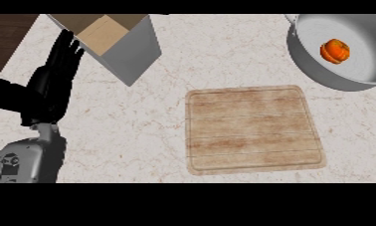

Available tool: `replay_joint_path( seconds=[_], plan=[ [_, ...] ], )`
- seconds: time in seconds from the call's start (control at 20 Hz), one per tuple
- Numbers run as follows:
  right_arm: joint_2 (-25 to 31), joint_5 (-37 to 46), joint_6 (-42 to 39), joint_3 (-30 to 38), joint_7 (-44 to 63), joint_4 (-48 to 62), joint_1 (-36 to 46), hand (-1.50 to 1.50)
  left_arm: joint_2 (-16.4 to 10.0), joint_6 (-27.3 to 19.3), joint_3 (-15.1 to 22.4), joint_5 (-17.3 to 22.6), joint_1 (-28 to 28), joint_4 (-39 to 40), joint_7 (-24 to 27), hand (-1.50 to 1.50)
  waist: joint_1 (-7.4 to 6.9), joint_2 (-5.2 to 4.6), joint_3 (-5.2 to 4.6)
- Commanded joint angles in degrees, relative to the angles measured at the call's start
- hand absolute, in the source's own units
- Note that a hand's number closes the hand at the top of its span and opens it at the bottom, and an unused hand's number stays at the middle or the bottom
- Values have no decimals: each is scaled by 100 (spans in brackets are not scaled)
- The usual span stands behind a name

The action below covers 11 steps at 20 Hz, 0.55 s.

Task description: Pick the squash from the cutting board and place it in the pot

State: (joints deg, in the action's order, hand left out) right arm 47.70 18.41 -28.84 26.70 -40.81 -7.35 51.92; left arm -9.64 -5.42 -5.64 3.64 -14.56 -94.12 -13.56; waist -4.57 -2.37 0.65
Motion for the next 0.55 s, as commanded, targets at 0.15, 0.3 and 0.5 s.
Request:
replay_joint_path(
  seconds=[0.15, 0.3, 0.5],
  plan=[
    [365, -92, -1101, 31, -398, -87, -164, -150, 47, -87, 40, -104, -57, 94, 17, 0, 43, -26, 10],
    [425, -153, -1049, 68, -278, -132, -166, -150, 69, 16, 41, 7, 11, 48, 95, 0, -37, -37, 13],
    [414, -174, -1060, 42, -319, -208, -334, -150, 34, -6, 54, -17, -109, -16, -23, 0, -22, -31, 29]
  ],
)
